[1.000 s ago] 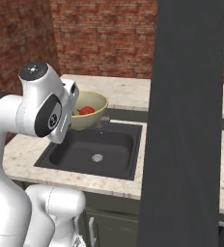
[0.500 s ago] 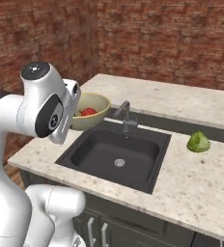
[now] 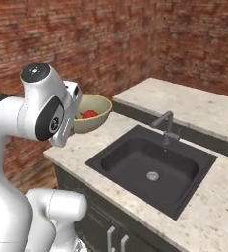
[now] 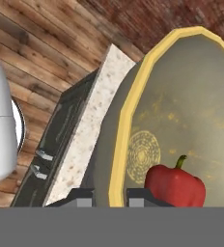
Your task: Pick the bell pepper from the sink and place it in the bowl. Then pick the bowl and place it in the microwave. Then close the microwave door and press the start button.
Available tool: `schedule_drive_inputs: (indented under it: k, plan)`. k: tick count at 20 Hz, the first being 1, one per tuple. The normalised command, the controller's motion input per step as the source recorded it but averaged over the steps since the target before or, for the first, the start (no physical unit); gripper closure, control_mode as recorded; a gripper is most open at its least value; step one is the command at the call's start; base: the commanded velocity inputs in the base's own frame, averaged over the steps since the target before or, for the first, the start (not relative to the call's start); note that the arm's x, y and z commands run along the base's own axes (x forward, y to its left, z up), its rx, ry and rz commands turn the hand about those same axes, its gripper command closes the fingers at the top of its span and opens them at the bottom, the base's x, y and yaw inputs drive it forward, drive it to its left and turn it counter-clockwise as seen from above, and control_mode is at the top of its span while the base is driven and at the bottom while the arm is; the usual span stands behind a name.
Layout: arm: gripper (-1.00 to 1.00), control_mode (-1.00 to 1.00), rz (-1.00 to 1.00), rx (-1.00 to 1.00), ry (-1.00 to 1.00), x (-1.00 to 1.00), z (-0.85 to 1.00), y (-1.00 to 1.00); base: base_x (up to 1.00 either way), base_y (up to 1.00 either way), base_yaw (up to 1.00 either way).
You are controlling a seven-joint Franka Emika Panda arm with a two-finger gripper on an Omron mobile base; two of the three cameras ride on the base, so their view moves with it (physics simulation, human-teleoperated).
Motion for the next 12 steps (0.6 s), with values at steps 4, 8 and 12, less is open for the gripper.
schedule_drive_inputs:
  k: [4, 8, 12]
  plan:
    - [1.00, 1.00, 0.00, 0.00, 0.00, 0.00, 0.00, 0.00, 0.00, 0.41, 0.60]
    - [1.00, 1.00, 0.00, 0.00, 0.00, 0.00, 0.00, 0.00, 0.00, 0.47, 0.60]
    - [1.00, 1.00, 0.00, 0.00, 0.00, 0.00, 0.00, 0.00, 0.00, 0.40, 0.58]
